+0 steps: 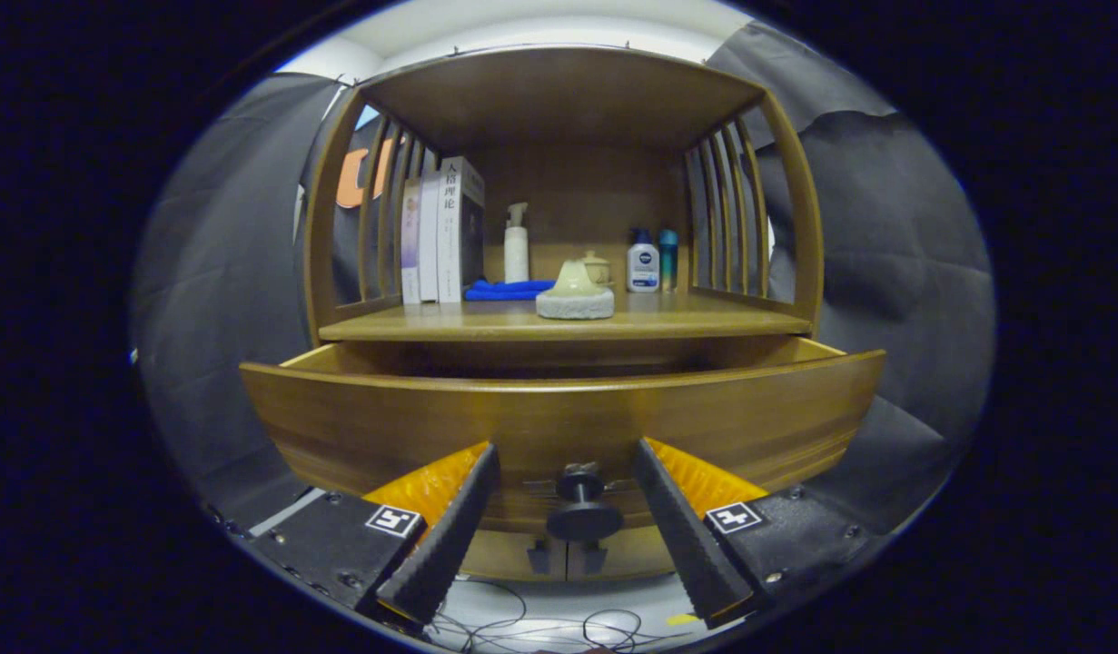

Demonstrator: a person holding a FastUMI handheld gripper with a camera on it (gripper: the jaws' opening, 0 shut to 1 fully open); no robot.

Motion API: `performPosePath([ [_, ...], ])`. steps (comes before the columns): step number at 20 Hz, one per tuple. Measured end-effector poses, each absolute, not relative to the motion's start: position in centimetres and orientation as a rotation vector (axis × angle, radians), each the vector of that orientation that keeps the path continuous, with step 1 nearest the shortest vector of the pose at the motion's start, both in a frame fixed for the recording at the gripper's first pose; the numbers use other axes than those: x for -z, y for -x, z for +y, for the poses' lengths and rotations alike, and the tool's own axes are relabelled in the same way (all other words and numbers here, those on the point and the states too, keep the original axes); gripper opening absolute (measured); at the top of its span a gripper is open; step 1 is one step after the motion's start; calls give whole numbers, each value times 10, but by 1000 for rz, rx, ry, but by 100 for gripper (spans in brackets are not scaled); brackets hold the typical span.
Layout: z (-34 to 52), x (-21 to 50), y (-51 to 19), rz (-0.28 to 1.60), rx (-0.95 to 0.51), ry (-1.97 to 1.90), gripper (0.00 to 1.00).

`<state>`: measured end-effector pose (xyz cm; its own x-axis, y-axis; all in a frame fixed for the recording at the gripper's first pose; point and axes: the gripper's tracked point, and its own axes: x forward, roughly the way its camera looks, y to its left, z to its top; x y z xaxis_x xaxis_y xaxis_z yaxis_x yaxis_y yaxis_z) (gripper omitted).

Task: Pull open the drawer, take out the items inside it, and place them on the countertop above the cabinet.

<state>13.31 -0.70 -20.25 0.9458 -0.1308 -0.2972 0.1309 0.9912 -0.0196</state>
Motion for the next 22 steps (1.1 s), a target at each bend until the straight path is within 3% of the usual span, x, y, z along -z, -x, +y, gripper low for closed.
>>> performPosePath([
  [14,-13,206,-216,323,154,-1,99],
  [22,-1,173,-169,264,80,42,100],
])
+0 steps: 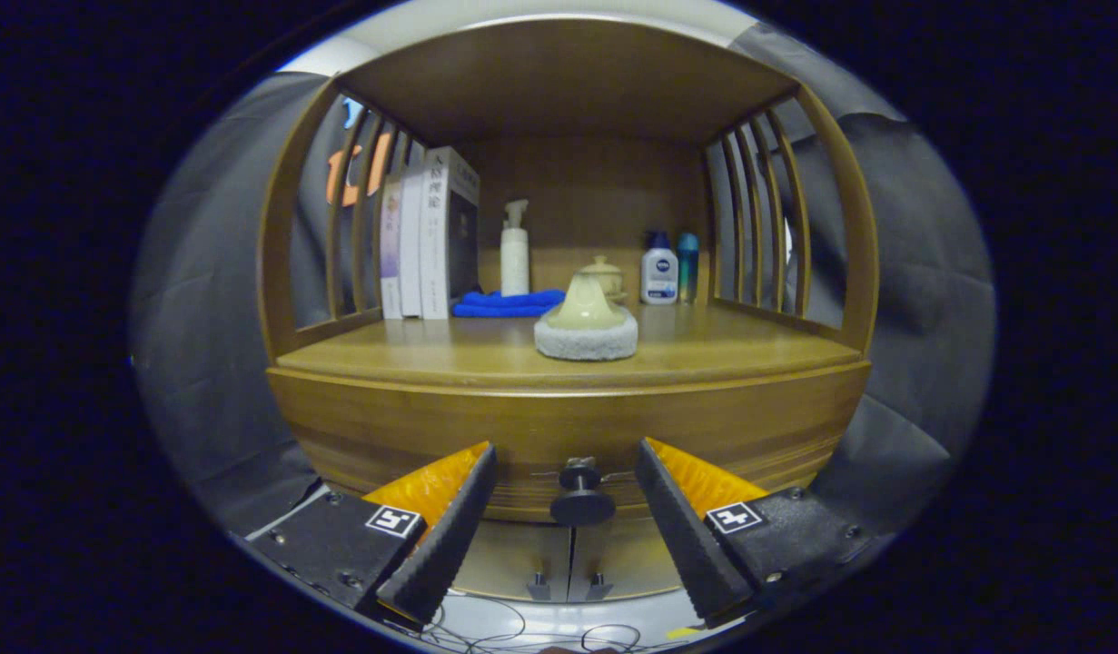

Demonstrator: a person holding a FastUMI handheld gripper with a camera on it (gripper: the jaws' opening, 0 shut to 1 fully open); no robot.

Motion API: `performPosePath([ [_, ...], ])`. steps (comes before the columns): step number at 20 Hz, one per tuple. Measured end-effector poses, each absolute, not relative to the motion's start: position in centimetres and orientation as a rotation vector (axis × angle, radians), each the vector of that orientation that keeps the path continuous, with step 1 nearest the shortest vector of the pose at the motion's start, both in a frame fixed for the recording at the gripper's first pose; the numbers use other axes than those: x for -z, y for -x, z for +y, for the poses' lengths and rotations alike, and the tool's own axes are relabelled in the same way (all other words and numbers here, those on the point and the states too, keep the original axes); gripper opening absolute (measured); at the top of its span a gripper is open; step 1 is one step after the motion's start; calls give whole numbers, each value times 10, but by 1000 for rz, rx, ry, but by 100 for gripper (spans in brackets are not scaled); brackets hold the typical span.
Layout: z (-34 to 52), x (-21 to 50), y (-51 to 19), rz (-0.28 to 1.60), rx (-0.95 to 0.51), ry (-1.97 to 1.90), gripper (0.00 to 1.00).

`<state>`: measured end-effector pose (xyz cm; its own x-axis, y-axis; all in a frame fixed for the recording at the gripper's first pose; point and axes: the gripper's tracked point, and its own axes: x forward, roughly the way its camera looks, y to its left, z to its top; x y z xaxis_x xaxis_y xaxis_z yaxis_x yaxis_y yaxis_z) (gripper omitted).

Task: Pull open the drawer, take out the items inside it, and place them on the countertop above the cabinet.

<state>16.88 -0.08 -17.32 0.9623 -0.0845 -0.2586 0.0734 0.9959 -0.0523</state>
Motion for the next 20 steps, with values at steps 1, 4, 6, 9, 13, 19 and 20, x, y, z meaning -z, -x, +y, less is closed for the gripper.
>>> performPosePath([
  [1,0,163,-157,249,69,59,100],
  [4,15,133,-122,211,12,42,100],
  [6,23,117,-95,206,-27,11,99],
  [9,25,95,-61,191,-62,-14,99],
  [13,16,79,-19,148,-68,2,99],
  [19,8,57,19,42,-68,3,99],
  [20,10,52,23,17,-75,10,99],
])
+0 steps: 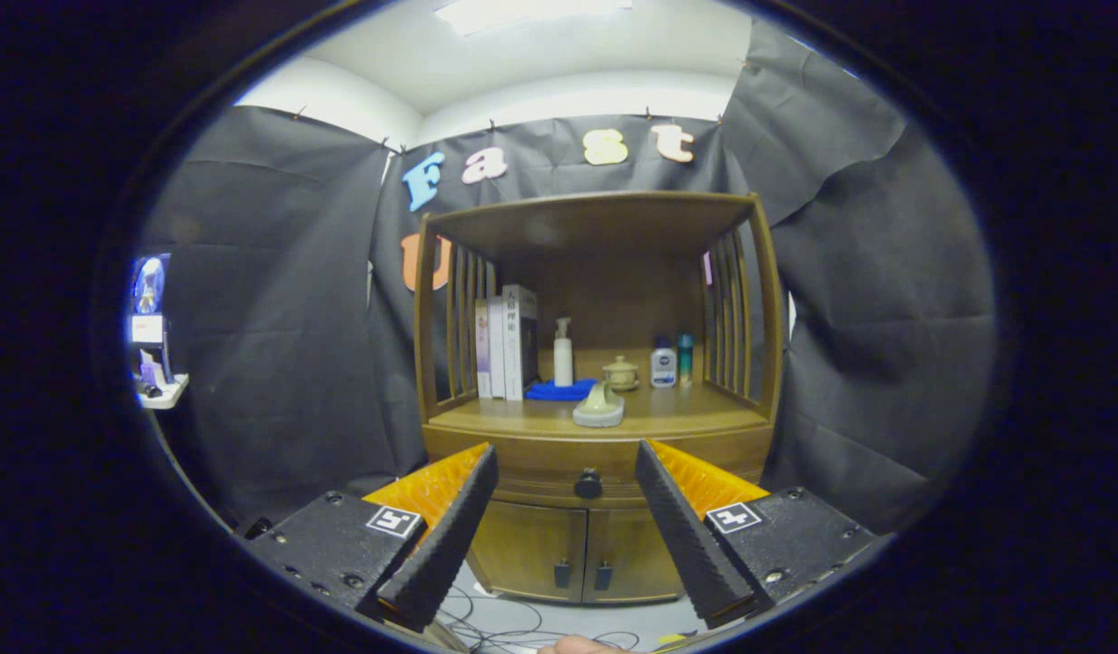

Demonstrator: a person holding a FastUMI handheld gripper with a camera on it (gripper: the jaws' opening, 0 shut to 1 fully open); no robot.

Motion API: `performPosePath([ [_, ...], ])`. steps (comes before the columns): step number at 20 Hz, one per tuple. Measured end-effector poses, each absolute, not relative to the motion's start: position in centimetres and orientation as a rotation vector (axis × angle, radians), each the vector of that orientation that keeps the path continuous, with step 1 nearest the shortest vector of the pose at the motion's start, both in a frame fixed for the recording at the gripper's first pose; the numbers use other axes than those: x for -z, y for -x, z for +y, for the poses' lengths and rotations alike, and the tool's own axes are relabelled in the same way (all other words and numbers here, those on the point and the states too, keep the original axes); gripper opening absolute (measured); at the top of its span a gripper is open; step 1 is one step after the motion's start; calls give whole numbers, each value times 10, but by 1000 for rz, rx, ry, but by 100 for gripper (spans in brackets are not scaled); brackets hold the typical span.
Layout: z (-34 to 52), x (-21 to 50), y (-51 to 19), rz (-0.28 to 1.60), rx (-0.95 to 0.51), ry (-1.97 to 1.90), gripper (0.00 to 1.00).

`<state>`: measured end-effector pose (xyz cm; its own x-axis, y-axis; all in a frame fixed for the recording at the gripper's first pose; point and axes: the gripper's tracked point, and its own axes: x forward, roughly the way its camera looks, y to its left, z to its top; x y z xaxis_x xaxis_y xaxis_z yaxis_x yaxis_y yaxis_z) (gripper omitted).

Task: Pull open the drawer, take out the items inside it, and place them on the countertop above the cabinet.

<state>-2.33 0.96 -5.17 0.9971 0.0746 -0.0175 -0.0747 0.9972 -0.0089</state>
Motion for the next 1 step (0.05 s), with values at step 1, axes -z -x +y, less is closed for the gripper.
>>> performPosePath([
  [1,10,51,28,4,-76,15,99],
])
